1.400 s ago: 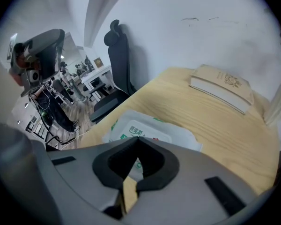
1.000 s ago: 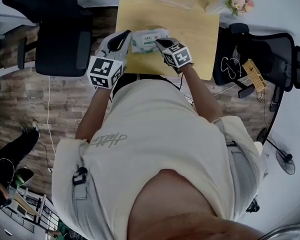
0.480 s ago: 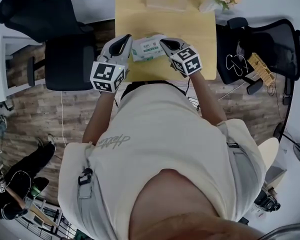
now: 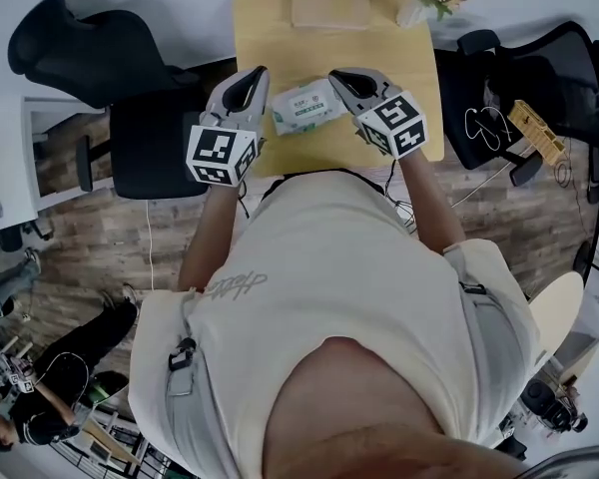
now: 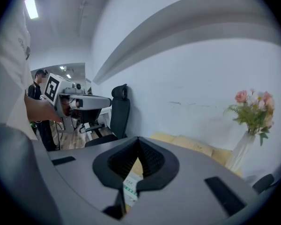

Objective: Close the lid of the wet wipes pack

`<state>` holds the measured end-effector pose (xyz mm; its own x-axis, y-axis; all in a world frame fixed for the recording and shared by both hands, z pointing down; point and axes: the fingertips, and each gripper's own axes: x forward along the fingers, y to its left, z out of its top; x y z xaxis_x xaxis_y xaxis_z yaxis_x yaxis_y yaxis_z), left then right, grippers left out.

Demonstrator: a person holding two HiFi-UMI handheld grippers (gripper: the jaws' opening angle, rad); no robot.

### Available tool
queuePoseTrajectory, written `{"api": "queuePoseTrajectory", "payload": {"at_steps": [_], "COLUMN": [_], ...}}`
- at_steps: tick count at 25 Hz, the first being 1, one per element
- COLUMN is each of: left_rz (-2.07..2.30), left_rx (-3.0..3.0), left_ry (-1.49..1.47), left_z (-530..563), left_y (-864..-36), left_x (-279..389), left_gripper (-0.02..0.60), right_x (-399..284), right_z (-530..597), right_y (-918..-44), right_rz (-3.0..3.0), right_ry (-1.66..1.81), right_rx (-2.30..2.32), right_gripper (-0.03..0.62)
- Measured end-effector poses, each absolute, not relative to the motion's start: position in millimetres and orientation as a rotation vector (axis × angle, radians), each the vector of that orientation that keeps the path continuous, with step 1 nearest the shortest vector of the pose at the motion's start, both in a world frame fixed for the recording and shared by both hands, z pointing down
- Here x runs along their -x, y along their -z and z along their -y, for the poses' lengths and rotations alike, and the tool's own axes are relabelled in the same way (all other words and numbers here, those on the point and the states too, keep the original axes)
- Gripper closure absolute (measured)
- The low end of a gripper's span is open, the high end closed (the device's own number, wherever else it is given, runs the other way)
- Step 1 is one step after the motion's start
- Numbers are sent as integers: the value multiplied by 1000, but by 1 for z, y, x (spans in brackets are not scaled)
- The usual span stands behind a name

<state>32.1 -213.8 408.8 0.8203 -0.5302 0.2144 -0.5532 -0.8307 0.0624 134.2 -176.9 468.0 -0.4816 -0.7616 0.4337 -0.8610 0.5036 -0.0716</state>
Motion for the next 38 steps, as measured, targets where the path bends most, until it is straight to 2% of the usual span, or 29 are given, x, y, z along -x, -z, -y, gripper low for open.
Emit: {"api": "queuePoseTrajectory", "payload": {"at_steps": [18,38], "left_rz": [923,1050], "left_rx": [-2991,-3038], "left_ry": [-69,86], "left_z": [238,237], "left_y": [-307,-250], "left_x": [-38,-37], "left_gripper": [565,566], "right_x": [-156,-171], "right_z": [192,193], "right_y": [-334,-249], "right_rz": [2475,2691], "right_ry": [-63,25], "right_rx": [-1528,-1619], "right_gripper": [591,592]}}
